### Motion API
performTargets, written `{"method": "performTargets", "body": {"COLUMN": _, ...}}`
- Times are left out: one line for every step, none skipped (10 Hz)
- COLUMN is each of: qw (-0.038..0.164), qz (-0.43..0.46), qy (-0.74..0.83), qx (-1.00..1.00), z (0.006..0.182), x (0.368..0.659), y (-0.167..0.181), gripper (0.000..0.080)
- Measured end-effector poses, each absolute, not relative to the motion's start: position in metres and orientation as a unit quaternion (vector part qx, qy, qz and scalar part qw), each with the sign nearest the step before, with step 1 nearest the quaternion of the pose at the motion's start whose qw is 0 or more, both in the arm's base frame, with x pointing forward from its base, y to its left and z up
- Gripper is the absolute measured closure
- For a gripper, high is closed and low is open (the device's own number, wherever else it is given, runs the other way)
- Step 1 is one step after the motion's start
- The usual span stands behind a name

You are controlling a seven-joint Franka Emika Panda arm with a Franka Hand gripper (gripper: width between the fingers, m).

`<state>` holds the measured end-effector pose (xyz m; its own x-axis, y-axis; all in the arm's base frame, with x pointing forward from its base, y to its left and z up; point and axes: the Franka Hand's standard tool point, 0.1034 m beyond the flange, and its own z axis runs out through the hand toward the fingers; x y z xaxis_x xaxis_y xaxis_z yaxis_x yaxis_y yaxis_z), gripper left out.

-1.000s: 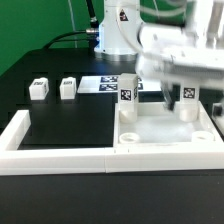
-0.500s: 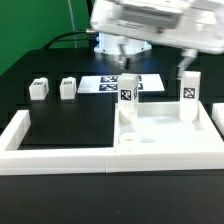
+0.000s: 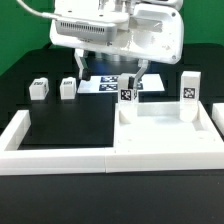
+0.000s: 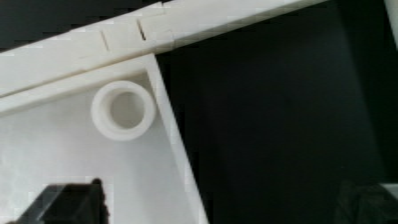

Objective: Assemble square table

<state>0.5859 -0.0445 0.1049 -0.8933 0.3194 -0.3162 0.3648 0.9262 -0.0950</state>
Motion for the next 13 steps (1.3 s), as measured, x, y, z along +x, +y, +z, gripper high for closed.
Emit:
{"method": "performTargets", "body": {"qw": 0.152, "qz": -0.068, "qy": 0.961, "qx": 0.221, "z": 0.105, "x": 0.586, "y": -0.044, "gripper": 0.0151}}
{"method": "performTargets", "body": {"qw": 0.152, "qz": -0.062, "qy": 0.951, "qx": 0.261, "z": 0.104, "x": 0.584, "y": -0.047, "gripper": 0.0151}}
{"method": "performTargets", "body": {"qw": 0.145, "qz": -0.059, "qy": 0.941, "qx": 0.301, "z": 0.100, "x": 0.573, "y": -0.058, "gripper": 0.0151}}
{"method": "performTargets", "body": {"qw": 0.140, "qz": -0.055, "qy": 0.926, "qx": 0.345, "z": 0.098, "x": 0.557, "y": -0.067, "gripper": 0.0151}}
{"method": "performTargets", "body": {"qw": 0.132, "qz": -0.057, "qy": 0.911, "qx": 0.386, "z": 0.093, "x": 0.539, "y": -0.074, "gripper": 0.0151}}
{"method": "performTargets", "body": {"qw": 0.123, "qz": -0.051, "qy": 0.883, "qx": 0.449, "z": 0.084, "x": 0.519, "y": -0.078, "gripper": 0.0151}}
{"method": "performTargets", "body": {"qw": 0.112, "qz": -0.050, "qy": 0.853, "qx": 0.508, "z": 0.079, "x": 0.509, "y": -0.084, "gripper": 0.0151}}
{"method": "performTargets", "body": {"qw": 0.098, "qz": -0.060, "qy": 0.818, "qx": 0.563, "z": 0.076, "x": 0.503, "y": -0.090, "gripper": 0.0151}}
{"method": "performTargets", "body": {"qw": 0.101, "qz": -0.053, "qy": 0.809, "qx": 0.577, "z": 0.077, "x": 0.506, "y": -0.086, "gripper": 0.0151}}
{"method": "performTargets", "body": {"qw": 0.102, "qz": -0.050, "qy": 0.792, "qx": 0.600, "z": 0.076, "x": 0.505, "y": -0.085, "gripper": 0.0151}}
{"method": "performTargets", "body": {"qw": 0.101, "qz": -0.047, "qy": 0.778, "qx": 0.618, "z": 0.076, "x": 0.505, "y": -0.085, "gripper": 0.0151}}
{"method": "performTargets", "body": {"qw": 0.101, "qz": -0.041, "qy": 0.751, "qx": 0.651, "z": 0.076, "x": 0.505, "y": -0.084, "gripper": 0.0151}}
{"method": "performTargets", "body": {"qw": 0.100, "qz": -0.037, "qy": 0.728, "qx": 0.677, "z": 0.075, "x": 0.505, "y": -0.083, "gripper": 0.0151}}
